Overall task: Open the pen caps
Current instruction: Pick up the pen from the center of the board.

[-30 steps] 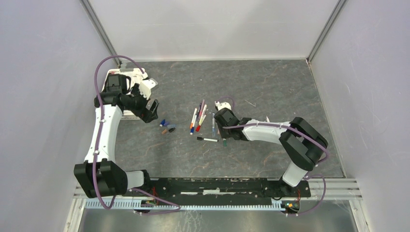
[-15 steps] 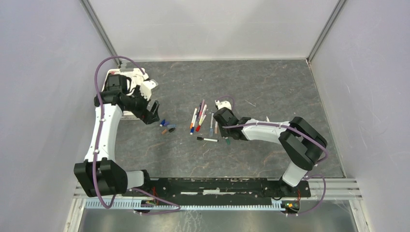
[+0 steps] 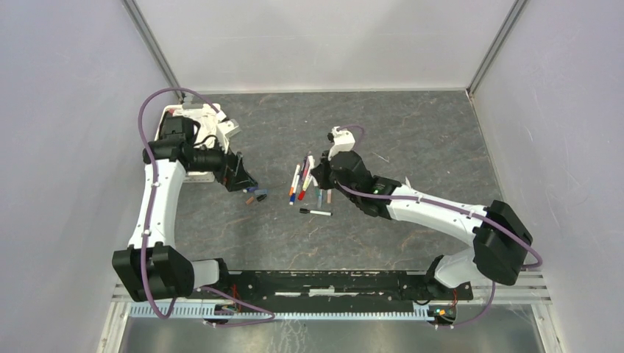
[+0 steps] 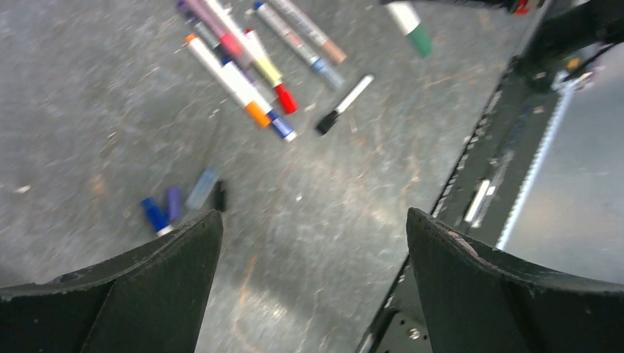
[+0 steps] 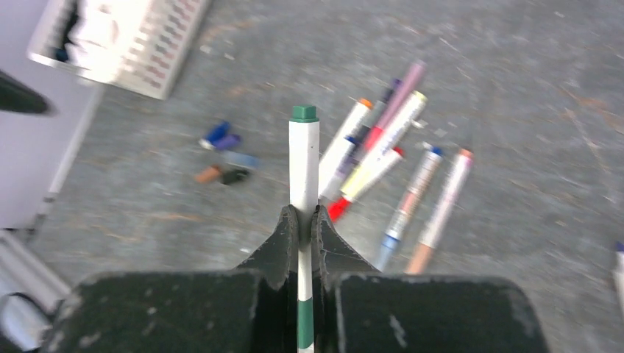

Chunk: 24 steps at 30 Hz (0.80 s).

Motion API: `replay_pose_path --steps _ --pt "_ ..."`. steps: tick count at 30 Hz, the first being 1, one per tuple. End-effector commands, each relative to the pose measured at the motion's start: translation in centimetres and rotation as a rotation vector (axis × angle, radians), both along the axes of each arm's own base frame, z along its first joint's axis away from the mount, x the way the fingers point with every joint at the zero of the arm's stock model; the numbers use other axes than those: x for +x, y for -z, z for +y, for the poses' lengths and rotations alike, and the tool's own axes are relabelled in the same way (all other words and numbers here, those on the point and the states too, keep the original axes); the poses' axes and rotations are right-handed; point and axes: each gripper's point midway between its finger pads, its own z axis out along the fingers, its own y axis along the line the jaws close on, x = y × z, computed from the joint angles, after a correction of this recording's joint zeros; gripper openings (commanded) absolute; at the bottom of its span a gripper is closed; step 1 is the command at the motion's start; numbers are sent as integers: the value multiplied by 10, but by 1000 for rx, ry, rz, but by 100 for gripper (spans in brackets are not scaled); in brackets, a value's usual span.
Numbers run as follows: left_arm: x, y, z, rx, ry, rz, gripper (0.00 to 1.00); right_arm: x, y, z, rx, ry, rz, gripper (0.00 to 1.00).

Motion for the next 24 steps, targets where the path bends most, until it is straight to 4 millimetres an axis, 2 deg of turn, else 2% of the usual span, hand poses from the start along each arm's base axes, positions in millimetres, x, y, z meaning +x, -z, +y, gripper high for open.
replay_pose_path --steps 1,3,5,13,19,24 --pt "-23 -29 -33 -254 67 46 100 0 -97 61 320 -53 -110 0" --pt "-30 -34 -40 -312 87 68 99 -2 -116 79 364 -74 -125 0" --pt "-36 -37 -45 -346 102 81 97 -3 -126 93 398 -82 -131 0" --pt "-41 -46 -51 -398 125 79 90 -12 -148 130 510 -109 -129 0" --pt "-41 -43 -52 -421 131 98 82 -16 -154 137 526 -97 -145 0" --pt "-46 -34 -54 -448 133 139 70 -16 -150 139 526 -85 -143 0"
